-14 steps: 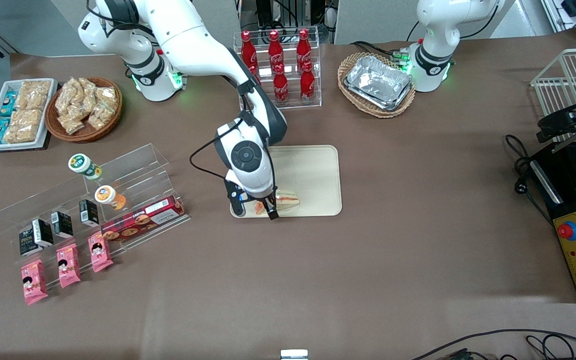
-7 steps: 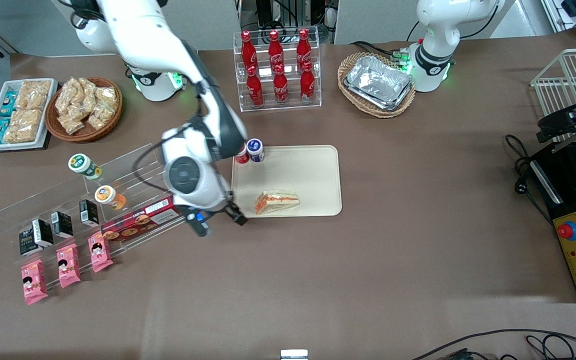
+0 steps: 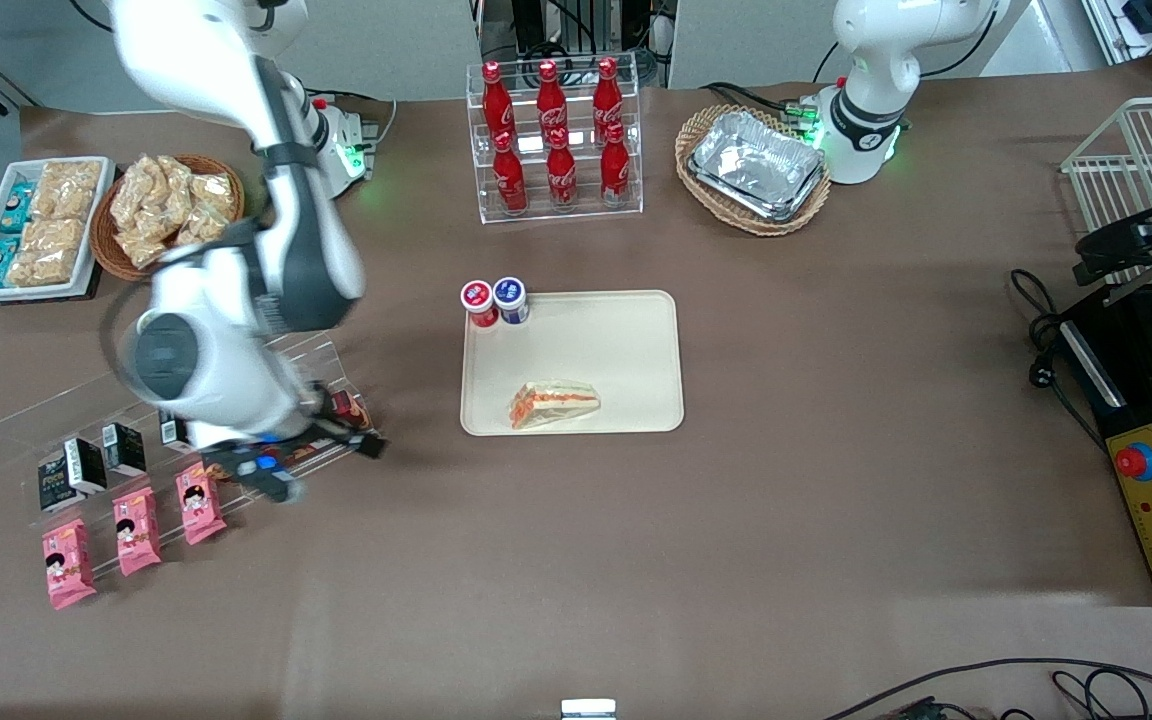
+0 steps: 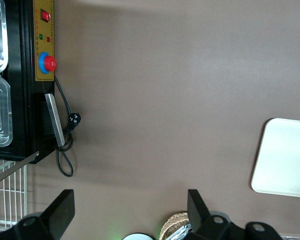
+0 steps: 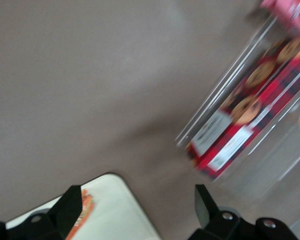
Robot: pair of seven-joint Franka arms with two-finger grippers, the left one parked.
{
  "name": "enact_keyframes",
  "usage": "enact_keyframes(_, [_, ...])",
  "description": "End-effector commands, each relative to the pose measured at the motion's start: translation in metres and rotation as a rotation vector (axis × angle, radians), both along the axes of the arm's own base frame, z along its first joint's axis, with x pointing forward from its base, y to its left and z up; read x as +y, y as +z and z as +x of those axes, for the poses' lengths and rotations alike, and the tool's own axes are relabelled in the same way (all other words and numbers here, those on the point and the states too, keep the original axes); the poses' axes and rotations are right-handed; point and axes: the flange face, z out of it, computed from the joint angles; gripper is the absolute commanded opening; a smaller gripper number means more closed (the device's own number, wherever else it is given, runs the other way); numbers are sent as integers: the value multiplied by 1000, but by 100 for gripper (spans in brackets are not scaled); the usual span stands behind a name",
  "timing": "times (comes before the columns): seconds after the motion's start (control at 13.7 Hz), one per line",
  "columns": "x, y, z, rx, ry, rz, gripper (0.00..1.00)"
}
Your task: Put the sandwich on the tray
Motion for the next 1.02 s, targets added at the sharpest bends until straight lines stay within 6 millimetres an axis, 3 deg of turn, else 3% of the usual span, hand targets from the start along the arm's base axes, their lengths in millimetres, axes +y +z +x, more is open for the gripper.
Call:
enact_keyframes(0.0, [-73,24,4,6,109,59,100])
enact_keyframes(0.15, [-103,34,5,-9,110,60,100])
enact_keyframes(0.37, [-167,34,6,-10,164,80,100])
enact_keyframes(0.58, [-216,50,1,-37,194,65,100])
enact_keyframes(0.8, [-250,66,-7,-20,168,48,100])
enact_keyframes(0.95, [-263,91,-10,-2,217,36,100])
